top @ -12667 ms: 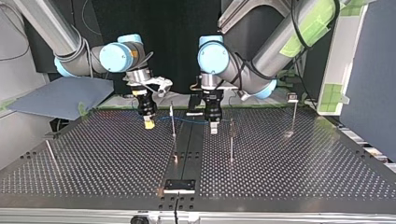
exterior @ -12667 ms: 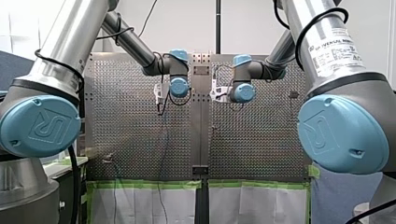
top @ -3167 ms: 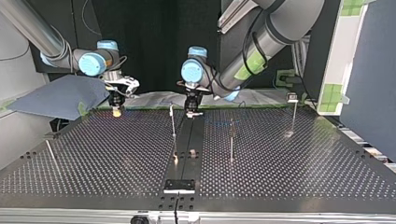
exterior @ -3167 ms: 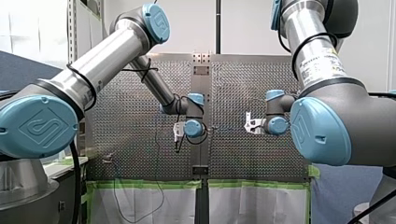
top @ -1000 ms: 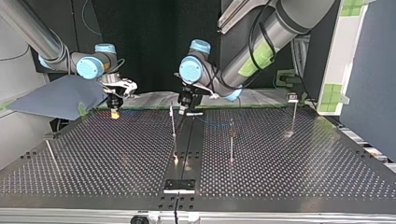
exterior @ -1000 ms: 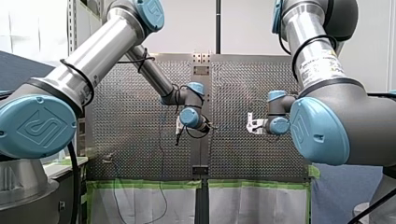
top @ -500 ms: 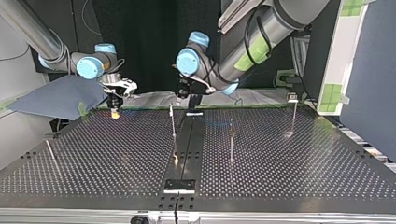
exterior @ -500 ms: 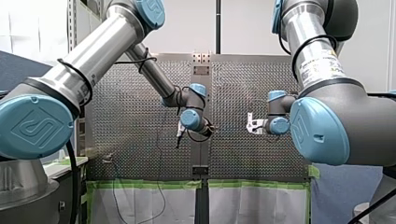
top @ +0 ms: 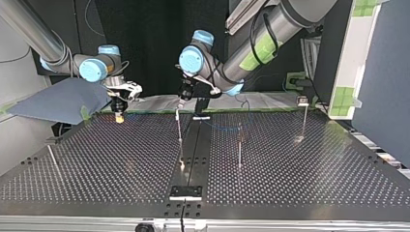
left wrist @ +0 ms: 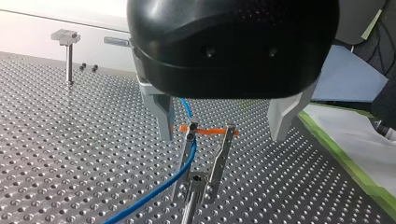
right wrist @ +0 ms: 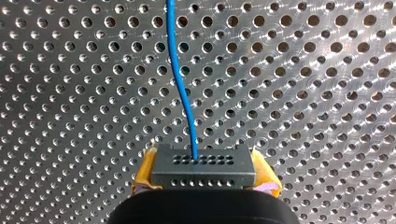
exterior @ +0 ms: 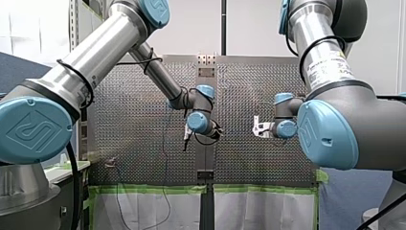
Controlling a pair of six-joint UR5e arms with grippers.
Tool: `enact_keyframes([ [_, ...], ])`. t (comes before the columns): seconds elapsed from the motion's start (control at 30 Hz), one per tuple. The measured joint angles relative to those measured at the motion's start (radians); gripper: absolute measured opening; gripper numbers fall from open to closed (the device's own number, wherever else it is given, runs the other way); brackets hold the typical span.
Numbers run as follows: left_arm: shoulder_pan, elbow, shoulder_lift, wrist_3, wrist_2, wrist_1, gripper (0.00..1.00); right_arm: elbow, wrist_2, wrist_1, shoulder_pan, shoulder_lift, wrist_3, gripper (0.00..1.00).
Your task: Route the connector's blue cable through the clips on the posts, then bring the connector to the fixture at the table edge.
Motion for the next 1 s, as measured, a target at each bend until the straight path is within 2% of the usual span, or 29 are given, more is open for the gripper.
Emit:
enact_keyframes([
  [0.73,-0.001,0.0,0.005,-0.001,-0.004,-0.003,1.0,0.0,-0.006,-0.002,-0.002,0.0,0.002,0.0],
  [1.0,-0.007,-0.022,0.028,0.001,-0.041,0.007,1.0,0.0,-0.009,0.0,-0.002,0.0,0.002,0.0],
])
